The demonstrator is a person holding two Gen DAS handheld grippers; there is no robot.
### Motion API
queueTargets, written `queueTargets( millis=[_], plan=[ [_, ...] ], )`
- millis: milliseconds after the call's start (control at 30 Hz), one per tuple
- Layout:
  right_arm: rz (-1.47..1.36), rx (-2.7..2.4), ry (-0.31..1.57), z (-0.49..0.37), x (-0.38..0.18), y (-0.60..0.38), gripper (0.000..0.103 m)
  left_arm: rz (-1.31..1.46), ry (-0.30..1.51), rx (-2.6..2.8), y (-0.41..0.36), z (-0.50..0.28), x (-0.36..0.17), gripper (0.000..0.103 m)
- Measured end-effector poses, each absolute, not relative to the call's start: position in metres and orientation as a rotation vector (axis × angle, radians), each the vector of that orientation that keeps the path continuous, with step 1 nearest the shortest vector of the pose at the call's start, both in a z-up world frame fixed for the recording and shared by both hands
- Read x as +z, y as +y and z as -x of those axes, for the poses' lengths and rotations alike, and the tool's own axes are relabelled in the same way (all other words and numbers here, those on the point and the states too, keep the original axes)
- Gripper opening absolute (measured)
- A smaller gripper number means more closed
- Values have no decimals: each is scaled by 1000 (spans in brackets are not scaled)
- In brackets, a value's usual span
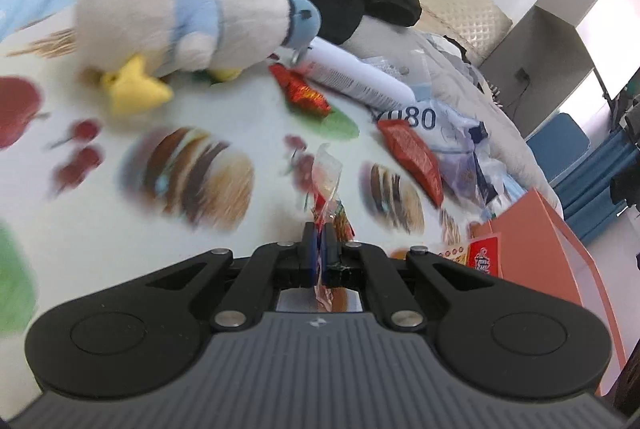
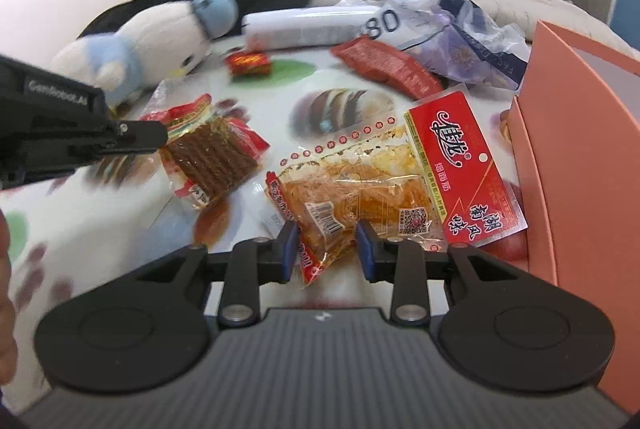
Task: Organize snacks
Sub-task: 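Grasp the brown spicy strip pack with left tool while right tool grasps red-labelled meat bag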
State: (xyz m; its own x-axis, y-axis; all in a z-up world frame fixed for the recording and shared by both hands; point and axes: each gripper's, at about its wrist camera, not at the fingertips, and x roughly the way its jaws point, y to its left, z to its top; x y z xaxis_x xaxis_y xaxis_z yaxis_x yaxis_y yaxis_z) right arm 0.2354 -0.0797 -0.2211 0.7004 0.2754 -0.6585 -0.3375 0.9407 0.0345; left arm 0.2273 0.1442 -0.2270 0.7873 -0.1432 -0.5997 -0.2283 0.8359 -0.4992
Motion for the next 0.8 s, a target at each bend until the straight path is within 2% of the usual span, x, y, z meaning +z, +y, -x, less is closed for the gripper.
queueTargets(
  millis=[367,800],
  plan=[
    [140,415,733,-145,-204,-98,34,721,730,175,151,-132,-220,2],
    [160,541,818,-80,-195,-117,35,659,751,231,135,-51,-203,2]
  ],
)
